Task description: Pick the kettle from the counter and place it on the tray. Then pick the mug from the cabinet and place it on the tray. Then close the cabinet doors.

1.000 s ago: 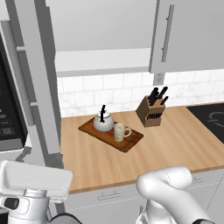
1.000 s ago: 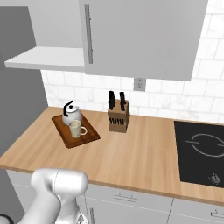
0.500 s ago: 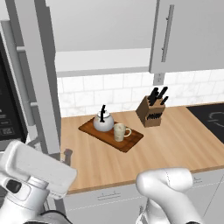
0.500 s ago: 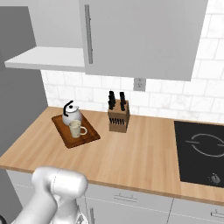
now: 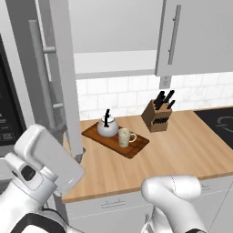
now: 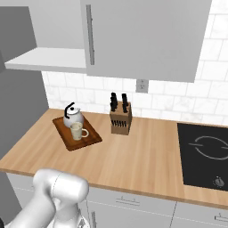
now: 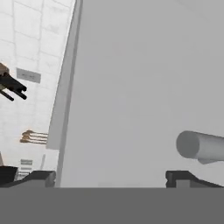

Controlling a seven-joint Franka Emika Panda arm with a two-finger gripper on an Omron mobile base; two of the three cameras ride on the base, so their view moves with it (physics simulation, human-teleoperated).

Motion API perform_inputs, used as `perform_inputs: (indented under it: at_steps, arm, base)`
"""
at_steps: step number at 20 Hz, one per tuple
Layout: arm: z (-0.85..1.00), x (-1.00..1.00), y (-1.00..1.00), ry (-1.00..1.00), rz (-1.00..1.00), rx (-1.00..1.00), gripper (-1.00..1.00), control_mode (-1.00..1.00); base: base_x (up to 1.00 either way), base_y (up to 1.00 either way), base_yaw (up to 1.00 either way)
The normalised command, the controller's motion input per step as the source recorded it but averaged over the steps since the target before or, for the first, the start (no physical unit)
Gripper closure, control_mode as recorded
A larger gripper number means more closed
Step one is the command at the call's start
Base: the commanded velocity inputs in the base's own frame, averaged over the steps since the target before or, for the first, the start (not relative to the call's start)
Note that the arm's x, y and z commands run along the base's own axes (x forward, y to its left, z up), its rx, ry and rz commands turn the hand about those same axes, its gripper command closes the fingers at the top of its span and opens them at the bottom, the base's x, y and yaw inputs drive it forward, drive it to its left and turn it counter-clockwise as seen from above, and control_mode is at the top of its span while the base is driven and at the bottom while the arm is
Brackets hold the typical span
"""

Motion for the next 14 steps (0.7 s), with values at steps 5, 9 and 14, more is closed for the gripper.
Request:
perform_inputs:
  at_steps: [5,9,14]
  arm:
    - [0.31,0.52,-0.64,-0.01,0.02,0.29,-1.00,-1.00]
    - [0.25,0.65,-0.61,0.00,0.05,0.30,-1.00,-1.00]
    - [0.14,0.79,-0.51,0.00,0.10,0.29,-1.00,-1.00]
  base:
    - [0.00,0.00,0.00]
    - [0.00,0.00,0.00]
    - [0.00,0.00,0.00]
